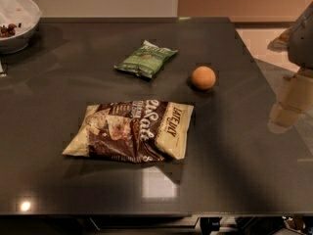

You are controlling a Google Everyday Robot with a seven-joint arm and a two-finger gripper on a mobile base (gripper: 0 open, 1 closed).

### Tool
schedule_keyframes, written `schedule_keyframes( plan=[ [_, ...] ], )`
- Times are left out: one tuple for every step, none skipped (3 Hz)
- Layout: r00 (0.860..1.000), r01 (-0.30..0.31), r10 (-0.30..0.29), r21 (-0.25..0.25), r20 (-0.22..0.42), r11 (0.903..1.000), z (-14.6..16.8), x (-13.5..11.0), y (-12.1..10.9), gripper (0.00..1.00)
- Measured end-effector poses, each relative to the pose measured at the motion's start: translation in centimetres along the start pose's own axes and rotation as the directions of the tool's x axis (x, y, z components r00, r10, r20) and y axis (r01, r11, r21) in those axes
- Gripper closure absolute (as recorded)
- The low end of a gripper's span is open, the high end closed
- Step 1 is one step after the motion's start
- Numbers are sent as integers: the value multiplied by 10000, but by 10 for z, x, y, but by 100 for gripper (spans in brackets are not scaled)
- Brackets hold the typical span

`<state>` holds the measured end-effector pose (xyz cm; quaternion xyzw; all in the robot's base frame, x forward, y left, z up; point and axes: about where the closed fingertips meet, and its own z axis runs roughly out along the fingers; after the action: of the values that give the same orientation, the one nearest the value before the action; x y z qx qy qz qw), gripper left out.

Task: Pick brown chip bag

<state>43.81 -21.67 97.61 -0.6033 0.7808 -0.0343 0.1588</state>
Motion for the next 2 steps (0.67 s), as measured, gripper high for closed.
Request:
schedule_keyframes(
  plan=[
    [10000, 0, 0, 0, 0, 10000, 0, 0, 0, 0],
    [9998, 23, -18, -277, 179, 9996, 2, -4, -2, 0]
  ],
)
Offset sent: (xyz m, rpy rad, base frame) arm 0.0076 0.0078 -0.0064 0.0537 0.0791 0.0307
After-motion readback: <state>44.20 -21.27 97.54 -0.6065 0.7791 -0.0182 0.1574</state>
